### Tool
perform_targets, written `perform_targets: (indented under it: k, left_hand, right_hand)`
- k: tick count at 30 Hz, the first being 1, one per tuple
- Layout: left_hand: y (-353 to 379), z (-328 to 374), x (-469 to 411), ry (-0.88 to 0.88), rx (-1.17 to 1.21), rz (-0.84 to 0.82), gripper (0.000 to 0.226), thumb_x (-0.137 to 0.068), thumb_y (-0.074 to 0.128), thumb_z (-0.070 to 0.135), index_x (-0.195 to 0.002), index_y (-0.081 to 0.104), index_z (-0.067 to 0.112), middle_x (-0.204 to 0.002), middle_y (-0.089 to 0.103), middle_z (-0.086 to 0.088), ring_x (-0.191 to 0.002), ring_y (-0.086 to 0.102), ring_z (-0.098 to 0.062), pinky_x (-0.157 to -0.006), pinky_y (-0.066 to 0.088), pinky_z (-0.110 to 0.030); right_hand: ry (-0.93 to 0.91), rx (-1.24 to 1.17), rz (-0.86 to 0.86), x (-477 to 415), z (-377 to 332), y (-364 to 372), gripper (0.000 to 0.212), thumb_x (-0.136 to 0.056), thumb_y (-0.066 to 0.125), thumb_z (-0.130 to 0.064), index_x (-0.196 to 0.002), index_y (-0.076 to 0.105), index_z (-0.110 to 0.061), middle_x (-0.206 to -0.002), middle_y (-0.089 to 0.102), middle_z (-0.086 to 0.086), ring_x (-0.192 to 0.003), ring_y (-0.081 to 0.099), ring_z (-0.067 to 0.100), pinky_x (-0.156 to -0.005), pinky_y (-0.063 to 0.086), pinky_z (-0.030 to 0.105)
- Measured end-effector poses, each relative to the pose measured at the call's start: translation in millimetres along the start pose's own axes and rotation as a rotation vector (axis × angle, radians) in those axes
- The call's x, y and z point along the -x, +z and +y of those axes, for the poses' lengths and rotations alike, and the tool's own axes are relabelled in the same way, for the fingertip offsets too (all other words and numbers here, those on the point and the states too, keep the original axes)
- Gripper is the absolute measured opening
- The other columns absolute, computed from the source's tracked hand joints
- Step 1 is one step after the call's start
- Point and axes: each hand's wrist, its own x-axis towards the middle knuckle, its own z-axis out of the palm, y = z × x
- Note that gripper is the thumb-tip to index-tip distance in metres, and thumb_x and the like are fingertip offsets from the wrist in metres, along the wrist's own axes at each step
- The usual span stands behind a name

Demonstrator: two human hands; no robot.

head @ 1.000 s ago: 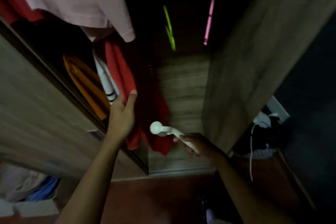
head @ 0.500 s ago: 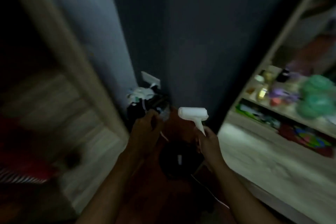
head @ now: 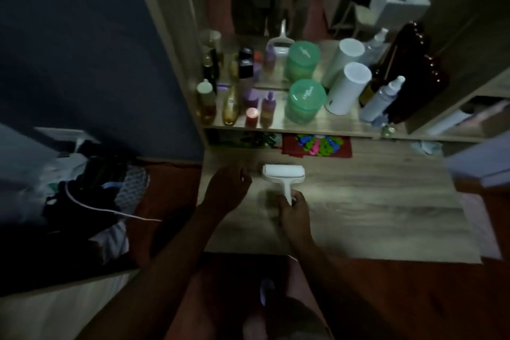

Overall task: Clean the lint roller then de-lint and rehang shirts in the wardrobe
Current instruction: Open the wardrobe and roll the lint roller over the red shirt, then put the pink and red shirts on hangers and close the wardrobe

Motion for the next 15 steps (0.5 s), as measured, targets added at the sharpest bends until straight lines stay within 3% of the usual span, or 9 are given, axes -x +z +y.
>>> perform_targets:
  k: [3, 4, 6, 8, 11, 15]
  left_hand:
    - [37.5, -8.9, -23.3, 0.027, -0.012, 0.003, 0.018, -0.086, 0.056, 0.018, -0.070, 0.050, 0.013, -0.065, 0.043, -0.001, -0.059, 0.045, -0.022, -0.056, 0.034, -0.034]
    - [48.0, -13.1, -28.2, 0.020, -0.033, -0.023, 0.016, -0.085, 0.055, 0.020, -0.072, 0.052, 0.012, -0.069, 0.046, -0.003, -0.064, 0.050, -0.026, -0.059, 0.040, -0.037]
    - [66.0, -23.9, -37.7, -0.046, -0.166, -0.142, 0.016, -0.089, 0.057, 0.025, -0.090, 0.064, 0.011, -0.095, 0.060, -0.010, -0.091, 0.059, -0.032, -0.081, 0.049, -0.043]
    - [75.1, -36.8, -46.1, -0.098, -0.309, -0.199, 0.034, -0.092, 0.058, 0.032, -0.119, 0.064, 0.011, -0.126, 0.057, -0.014, -0.117, 0.052, -0.034, -0.098, 0.044, -0.046]
    - [80.1, -57.8, -49.8, -0.115, -0.363, -0.176, 0.054, -0.090, 0.056, 0.039, -0.137, 0.052, 0.014, -0.141, 0.049, -0.016, -0.128, 0.045, -0.035, -0.103, 0.042, -0.049]
    - [84.8, -72.2, -43.2, -0.094, -0.451, -0.222, 0.065, -0.091, 0.046, 0.048, -0.146, 0.044, 0.014, -0.149, 0.044, -0.019, -0.136, 0.039, -0.040, -0.103, 0.039, -0.058]
  right_hand:
    - [0.005, 0.010, 0.039, -22.1, 5.5, 0.6, 0.021, -0.095, 0.065, -0.034, -0.105, 0.064, -0.016, -0.091, 0.070, 0.000, -0.079, 0.066, 0.009, -0.066, 0.050, 0.014]
    - [-0.016, 0.023, 0.059, -27.8, 8.4, 3.3, 0.023, -0.095, 0.065, -0.031, -0.109, 0.063, -0.013, -0.094, 0.070, 0.000, -0.081, 0.065, 0.011, -0.068, 0.047, 0.014]
    - [-0.022, 0.067, 0.069, -35.0, 12.3, 9.4, 0.029, -0.095, 0.064, -0.029, -0.118, 0.060, -0.013, -0.101, 0.068, 0.000, -0.090, 0.064, 0.016, -0.078, 0.047, 0.025]
    - [-0.012, 0.085, 0.055, -40.9, 18.1, 15.6, 0.029, -0.095, 0.063, -0.027, -0.120, 0.058, -0.014, -0.101, 0.067, 0.000, -0.088, 0.062, 0.016, -0.078, 0.045, 0.028]
    - [0.014, 0.090, 0.036, -44.2, 23.8, 23.4, 0.026, -0.095, 0.063, -0.026, -0.118, 0.057, -0.016, -0.091, 0.067, 0.000, -0.076, 0.062, 0.012, -0.071, 0.045, 0.028]
    - [-0.006, 0.156, 0.000, -47.3, 32.4, 35.1, 0.053, -0.084, 0.056, -0.055, -0.119, 0.059, -0.015, -0.098, 0.071, 0.009, -0.087, 0.067, 0.026, -0.077, 0.053, 0.037]
